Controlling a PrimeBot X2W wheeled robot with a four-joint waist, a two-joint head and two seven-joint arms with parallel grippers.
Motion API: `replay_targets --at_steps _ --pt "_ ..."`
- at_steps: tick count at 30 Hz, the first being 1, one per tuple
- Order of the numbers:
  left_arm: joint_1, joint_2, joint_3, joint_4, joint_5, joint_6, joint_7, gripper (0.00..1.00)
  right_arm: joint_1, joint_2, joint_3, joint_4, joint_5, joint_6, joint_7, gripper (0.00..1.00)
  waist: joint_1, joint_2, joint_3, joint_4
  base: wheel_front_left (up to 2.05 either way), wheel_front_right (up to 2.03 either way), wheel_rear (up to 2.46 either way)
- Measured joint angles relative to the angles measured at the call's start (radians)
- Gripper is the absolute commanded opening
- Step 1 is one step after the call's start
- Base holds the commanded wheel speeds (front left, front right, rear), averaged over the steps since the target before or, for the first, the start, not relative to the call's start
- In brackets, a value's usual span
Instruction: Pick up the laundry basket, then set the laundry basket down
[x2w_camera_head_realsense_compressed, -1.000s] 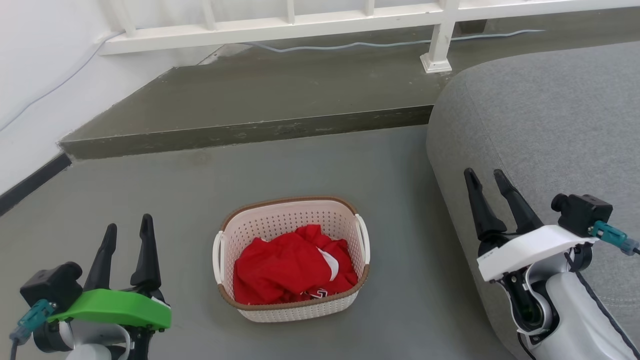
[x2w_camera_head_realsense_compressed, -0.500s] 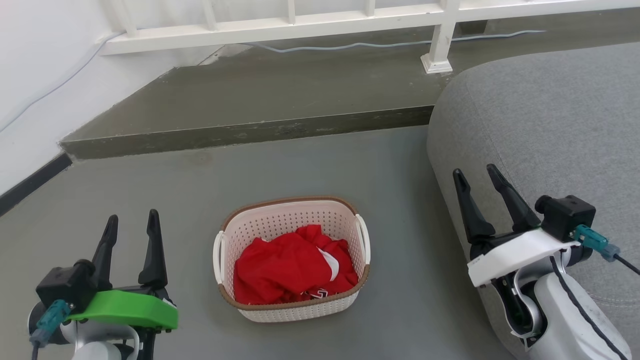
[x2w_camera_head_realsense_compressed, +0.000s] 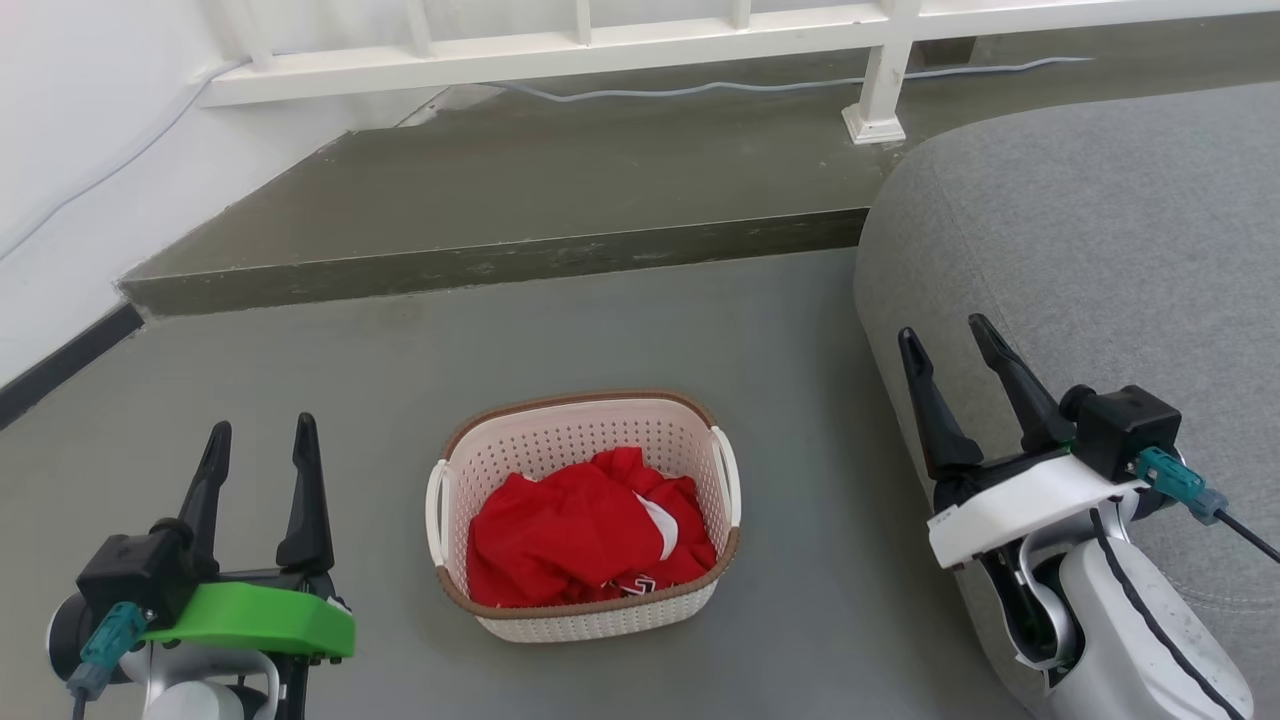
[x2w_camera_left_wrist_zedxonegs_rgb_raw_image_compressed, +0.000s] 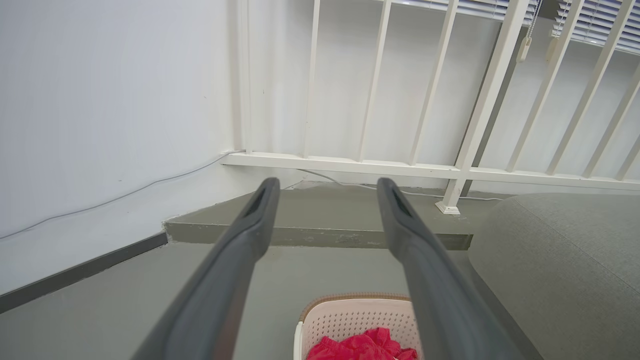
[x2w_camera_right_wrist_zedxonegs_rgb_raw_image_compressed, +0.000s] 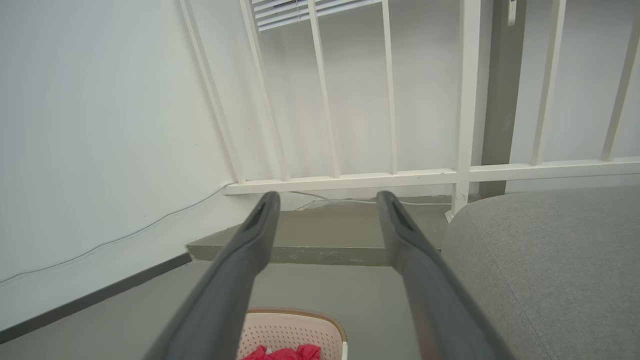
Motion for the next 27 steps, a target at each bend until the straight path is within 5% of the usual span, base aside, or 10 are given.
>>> replay_targets --at_steps 27 --pt "-0.04 -0.016 0.024 -0.005 0.0 -0.026 0.0 1.0 -0.02 0.035 -0.04 0.0 -0.028 0.02 -0.001 1.0 -0.0001 0.0 0.083 -0.012 0.0 0.0 0.0"
